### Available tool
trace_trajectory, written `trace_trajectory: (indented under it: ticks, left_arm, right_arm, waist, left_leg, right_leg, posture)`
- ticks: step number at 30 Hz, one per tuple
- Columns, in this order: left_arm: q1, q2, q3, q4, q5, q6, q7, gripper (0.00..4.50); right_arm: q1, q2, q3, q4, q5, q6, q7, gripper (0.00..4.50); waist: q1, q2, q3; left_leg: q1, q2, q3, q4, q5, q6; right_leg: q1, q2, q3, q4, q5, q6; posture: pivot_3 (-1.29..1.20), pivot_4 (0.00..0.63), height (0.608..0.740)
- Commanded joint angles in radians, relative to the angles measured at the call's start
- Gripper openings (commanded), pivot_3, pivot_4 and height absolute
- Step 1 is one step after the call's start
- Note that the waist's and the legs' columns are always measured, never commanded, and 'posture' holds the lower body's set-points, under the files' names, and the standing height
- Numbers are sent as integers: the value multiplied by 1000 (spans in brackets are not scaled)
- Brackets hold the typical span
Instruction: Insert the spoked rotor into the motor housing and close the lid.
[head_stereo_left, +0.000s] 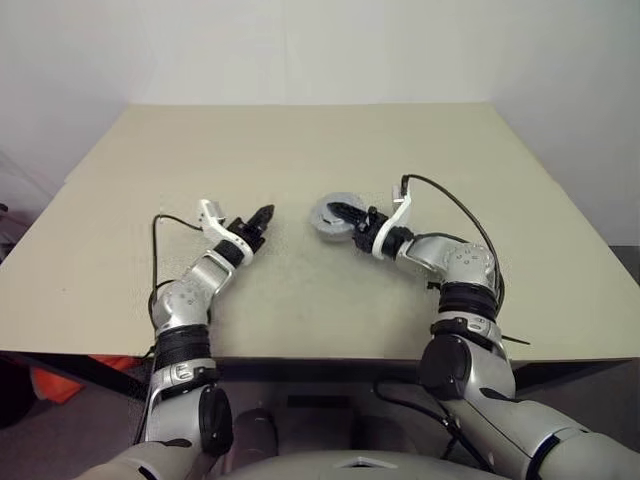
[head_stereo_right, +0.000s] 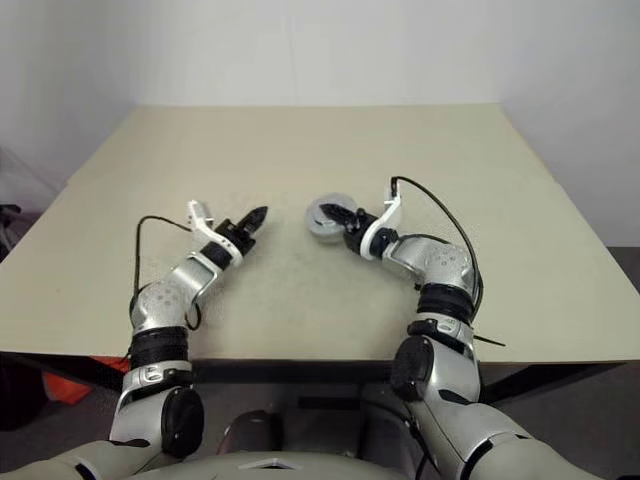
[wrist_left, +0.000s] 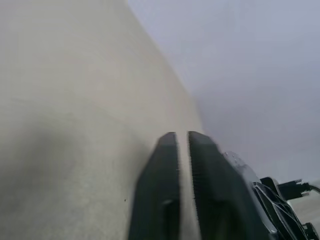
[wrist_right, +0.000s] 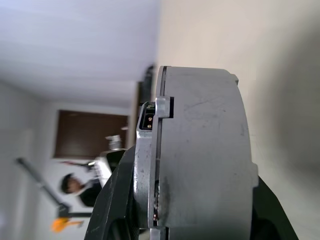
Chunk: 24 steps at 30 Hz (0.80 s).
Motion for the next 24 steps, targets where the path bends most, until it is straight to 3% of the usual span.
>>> trace_trajectory:
  ticks: [1,9,15,24]
  left_arm:
    - [22,-14,29,-94,-133,60,24,1688]
    - [46,-57,62,-134,-376,150,132,4490]
    - [25,-83,43,-99,-542,202,172,4490]
    - [-35,-57,-29,-21,-502,181,155,4490]
  right_arm:
    - [-56,20,4,-32,88,30,13,2171]
    - [-86,55,43,-61,150,105,8,2171]
    - [-57,64,108,-120,167,171,19,2171]
    - [-39,59,133,-157,175,157,27,2171]
  waist:
    - [1,0,0]
    - [4,0,0]
    - [4,0,1]
    - [7,0,1]
  left_leg:
    - [0,0,0,0,0,1]
    - [-1,2,0,5,-1,-1]
    - [-1,1,0,9,0,-1]
    - [-1,0,-1,11,0,-1]
  right_leg:
    - [0,0,0,0,0,0]
    - [2,0,0,0,-2,-2]
    - [3,0,2,1,0,0]
    - [3,0,3,1,4,6]
  posture:
    - [0,0,740]
    - [0,0,740]
    - [0,0,740]
    - [0,0,740]
